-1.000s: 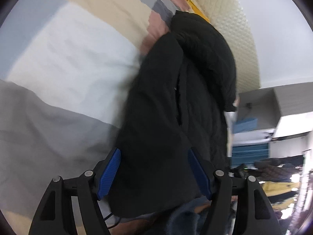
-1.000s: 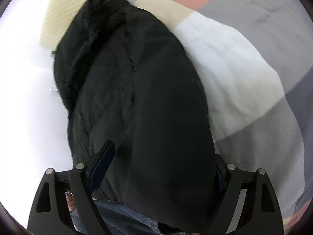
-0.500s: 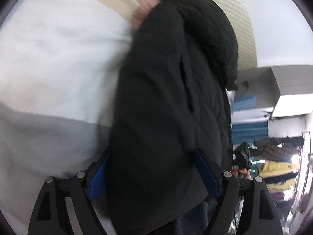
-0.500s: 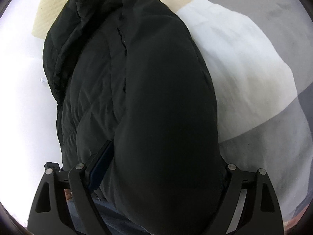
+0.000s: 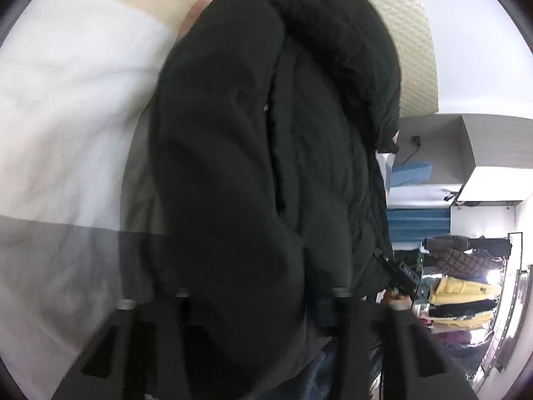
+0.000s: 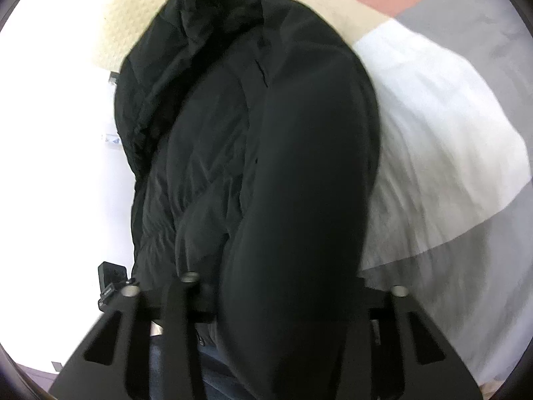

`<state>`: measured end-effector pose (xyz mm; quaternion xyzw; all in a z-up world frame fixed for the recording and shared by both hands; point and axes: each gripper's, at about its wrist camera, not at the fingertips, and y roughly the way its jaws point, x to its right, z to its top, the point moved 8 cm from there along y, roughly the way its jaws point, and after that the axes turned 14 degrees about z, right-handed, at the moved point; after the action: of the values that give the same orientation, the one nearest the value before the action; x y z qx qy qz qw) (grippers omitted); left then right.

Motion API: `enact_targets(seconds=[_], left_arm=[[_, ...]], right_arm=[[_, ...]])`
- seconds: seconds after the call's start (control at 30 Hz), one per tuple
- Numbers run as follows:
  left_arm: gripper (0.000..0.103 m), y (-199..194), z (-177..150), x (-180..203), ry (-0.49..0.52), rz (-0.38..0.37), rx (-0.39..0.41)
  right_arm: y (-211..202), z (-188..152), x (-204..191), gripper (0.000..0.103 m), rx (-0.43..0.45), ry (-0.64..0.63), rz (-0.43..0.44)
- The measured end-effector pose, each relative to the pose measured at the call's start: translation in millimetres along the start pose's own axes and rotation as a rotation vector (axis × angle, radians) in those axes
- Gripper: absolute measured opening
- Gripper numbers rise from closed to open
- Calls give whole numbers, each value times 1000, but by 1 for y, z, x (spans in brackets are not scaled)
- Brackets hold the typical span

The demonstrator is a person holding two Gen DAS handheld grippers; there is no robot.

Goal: Fold large clothes
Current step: 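Carry the hem with both tools over the jacket body toward the collar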

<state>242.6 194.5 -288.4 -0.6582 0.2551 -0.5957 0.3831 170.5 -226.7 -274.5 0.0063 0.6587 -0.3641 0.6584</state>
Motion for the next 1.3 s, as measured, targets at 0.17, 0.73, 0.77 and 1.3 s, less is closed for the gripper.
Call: enact_targets(seconds=[0.17, 0.73, 0.77, 1.3], left_arm=[[8, -41, -6, 17, -20, 23, 99], [5, -195, -86, 92, 22, -49, 357], [5, -200, -92, 96, 32, -51, 362], [6, -277, -190, 113, 134, -65, 403]], right_arm=[[-27, 3, -30, 12, 58, -84, 24], [-160, -32, -137, 10, 248, -251, 148], [-170, -37, -144, 10, 259, -265, 163], [-252, -117, -202, 9, 327, -345, 275]])
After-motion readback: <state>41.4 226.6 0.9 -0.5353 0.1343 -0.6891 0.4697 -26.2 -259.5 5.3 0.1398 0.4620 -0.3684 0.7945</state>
